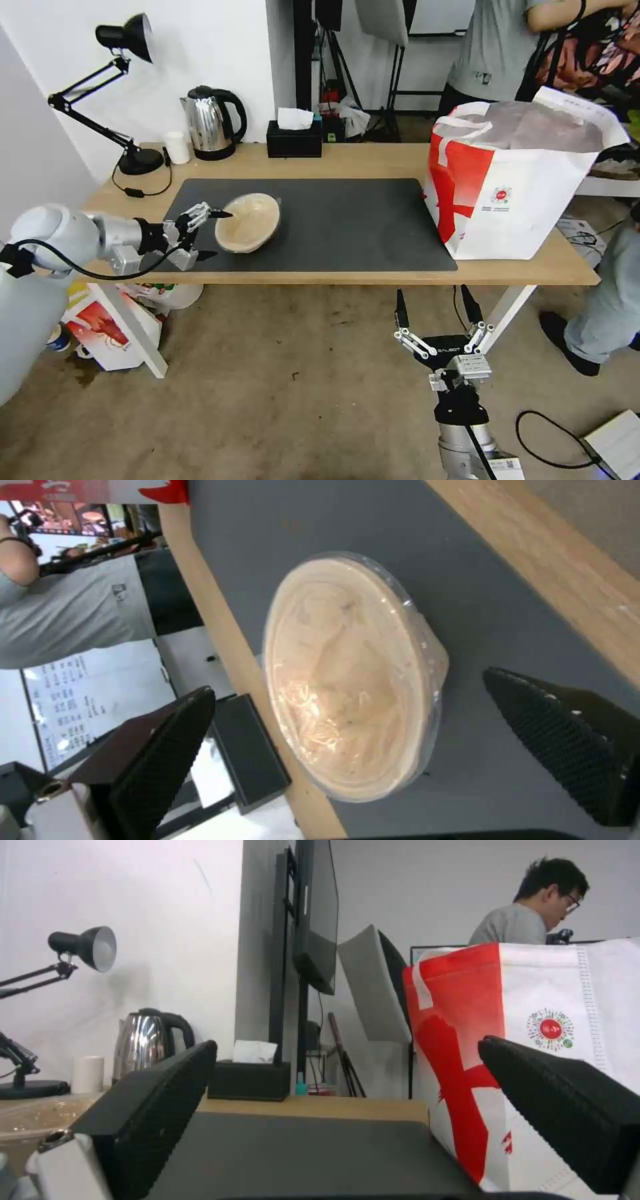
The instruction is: Pick up the trash from the table and place it into the takeout bag.
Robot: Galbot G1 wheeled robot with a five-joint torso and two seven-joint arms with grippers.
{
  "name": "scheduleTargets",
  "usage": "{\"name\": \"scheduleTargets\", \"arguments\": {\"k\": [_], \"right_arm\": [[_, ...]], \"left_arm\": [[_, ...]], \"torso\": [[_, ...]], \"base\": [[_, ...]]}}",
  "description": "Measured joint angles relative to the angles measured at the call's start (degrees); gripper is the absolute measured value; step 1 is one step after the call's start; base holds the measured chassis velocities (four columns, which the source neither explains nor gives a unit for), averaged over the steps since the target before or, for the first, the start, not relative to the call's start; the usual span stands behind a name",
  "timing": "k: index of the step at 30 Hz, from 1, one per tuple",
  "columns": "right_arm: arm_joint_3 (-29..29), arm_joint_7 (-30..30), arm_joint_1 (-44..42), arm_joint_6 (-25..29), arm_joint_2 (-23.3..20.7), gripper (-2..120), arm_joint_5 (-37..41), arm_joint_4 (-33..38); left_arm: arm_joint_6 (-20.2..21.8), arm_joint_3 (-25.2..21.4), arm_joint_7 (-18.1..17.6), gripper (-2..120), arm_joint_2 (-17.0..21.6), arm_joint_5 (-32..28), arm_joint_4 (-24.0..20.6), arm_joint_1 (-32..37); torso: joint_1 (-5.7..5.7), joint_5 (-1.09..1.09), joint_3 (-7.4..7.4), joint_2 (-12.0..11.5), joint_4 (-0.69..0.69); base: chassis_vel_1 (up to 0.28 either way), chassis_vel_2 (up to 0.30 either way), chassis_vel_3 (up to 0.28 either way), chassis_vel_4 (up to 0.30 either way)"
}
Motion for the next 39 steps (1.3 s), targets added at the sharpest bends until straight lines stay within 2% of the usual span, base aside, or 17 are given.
{"name": "scheduleTargets", "arguments": {"k": [9, 16, 23, 24, 27, 30, 32, 34, 36, 39], "right_arm": [[0.0, 0.0, 0.0, 0.0, 0.0, 100, 0.0, 0.0], [0.0, 0.0, 0.0, 0.0, 0.0, 100, 0.0, 0.0], [0.0, 0.0, 0.0, 0.0, 0.0, 100, 0.0, 0.0], [0.0, 0.0, 0.0, 0.0, 0.0, 100, 0.0, 0.0], [0.0, 0.0, 0.0, 0.0, 0.0, 100, 0.0, 0.0], [0.0, 0.0, 0.0, 0.0, 0.0, 100, 0.0, 0.0], [0.0, 0.0, 0.0, 0.0, 0.0, 100, 0.0, 0.0], [0.0, 0.0, 0.0, 0.0, 0.0, 100, 0.0, 0.0], [0.0, 0.0, 0.0, 0.0, 0.0, 100, 0.0, 0.0], [0.0, 0.0, 0.0, 0.0, 0.0, 100, 0.0, 0.0]], "left_arm": [[0.01, 1.41, 0.43, 100, -1.27, 1.42, 1.48, -0.58], [0.14, 3.47, 1.94, 99, -2.68, 3.07, 4.3, -3.08], [1.01, 5.18, 4.6, 73, -3.79, 3.18, 5.52, -5.23], [1.01, 5.18, 4.6, 73, -3.79, 3.18, 5.52, -5.23], [1.17, 5.76, 5.61, 57, -4.37, 3.35, 6.13, -6.15], [1.29, 6.07, 5.96, 51, -4.68, 3.42, 6.23, -6.53], [1.48, 6.29, 6.35, 37, -4.97, 3.46, 6.31, -6.92], [1.5, 6.35, 6.44, 36, -5.0, 3.46, 6.35, -6.99], [1.74, 6.51, 6.85, 25, -5.03, 3.46, 6.4, -7.28], [1.96, 6.53, 7.13, 18, -4.98, 3.46, 6.4, -7.34]], "torso": [[0.0, 0.0, 0.0, 0.0, 0.0], [0.0, 0.0, 0.0, 0.0, 0.0], [0.0, 0.0, 0.0, 0.0, 0.0], [0.0, 0.0, 0.0, 0.0, 0.0], [0.0, 0.0, 0.0, 0.0, 0.01], [0.0, 0.0, 0.0, 0.0, 0.0], [0.0, 0.01, 0.0, 0.0, 0.0], [0.0, 0.0, 0.0, 0.0, 0.0], [0.0, 0.0, 0.0, 0.0, 0.0], [0.0, 0.0, 0.0, 0.0, 0.0]], "base": [[0.0, 0.0, 0.0, 0.0], [0.0, 0.0, 0.0, 0.0], [0.0, 0.0, 0.0, 0.0], [0.0, 0.0, 0.0, 0.0], [0.0, 0.0, 0.0, 0.0], [0.0, 0.0, 0.0, 0.0], [0.0, 0.0, 0.0, 0.0], [0.0, 0.0, 0.0, 0.0], [0.0, 0.0, 0.0, 0.0], [0.0, 0.0, 0.0, 0.0]]}}
